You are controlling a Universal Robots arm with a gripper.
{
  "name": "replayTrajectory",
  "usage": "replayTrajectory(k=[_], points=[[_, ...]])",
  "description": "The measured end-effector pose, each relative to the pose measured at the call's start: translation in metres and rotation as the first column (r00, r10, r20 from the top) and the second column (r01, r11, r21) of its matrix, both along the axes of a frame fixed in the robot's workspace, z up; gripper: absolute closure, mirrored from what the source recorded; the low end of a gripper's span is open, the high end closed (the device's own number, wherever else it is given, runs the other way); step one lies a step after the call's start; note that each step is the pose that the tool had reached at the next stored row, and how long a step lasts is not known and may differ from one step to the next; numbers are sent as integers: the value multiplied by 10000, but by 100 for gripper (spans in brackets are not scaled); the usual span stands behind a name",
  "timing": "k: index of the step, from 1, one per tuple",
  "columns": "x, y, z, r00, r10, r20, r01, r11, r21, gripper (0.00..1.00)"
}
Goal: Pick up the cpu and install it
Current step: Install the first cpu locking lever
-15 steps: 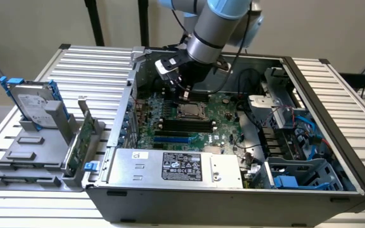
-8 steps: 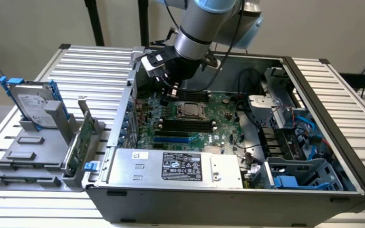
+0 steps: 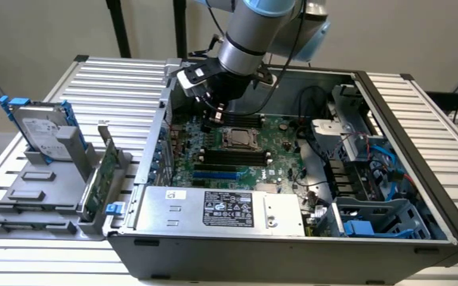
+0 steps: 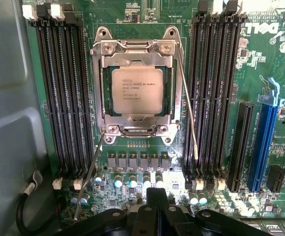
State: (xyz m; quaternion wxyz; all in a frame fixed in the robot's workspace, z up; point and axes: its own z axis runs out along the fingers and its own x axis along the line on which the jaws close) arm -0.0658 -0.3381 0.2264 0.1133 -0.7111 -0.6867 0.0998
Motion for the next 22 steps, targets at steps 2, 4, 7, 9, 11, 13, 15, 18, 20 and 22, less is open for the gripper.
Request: replayTrajectory(k=[2, 4, 7, 9, 11, 13, 15, 18, 20, 22], points=[[0, 0, 0, 10000, 0, 0, 0, 10000, 1, 89], [0, 0, 0, 10000, 0, 0, 0, 10000, 0, 89], [-2, 0, 0, 10000, 0, -1, 0, 10000, 0, 89], [-25, -3, 20, 10000, -7, -3, 7, 10000, 8, 89], [-37, -13, 82, 10000, -24, -2, 24, 10000, 48, 89], [-45, -20, 146, 10000, -65, -2, 65, 10000, 72, 89], [-48, -20, 162, 9997, -234, -2, 234, 9997, 78, 89], [-49, -20, 162, 9977, -675, -4, 675, 9977, 102, 89], [-51, -20, 162, 9958, -921, -6, 921, 9957, 139, 89], [-53, -20, 162, 9930, -1178, -11, 1178, 9929, 174, 89]])
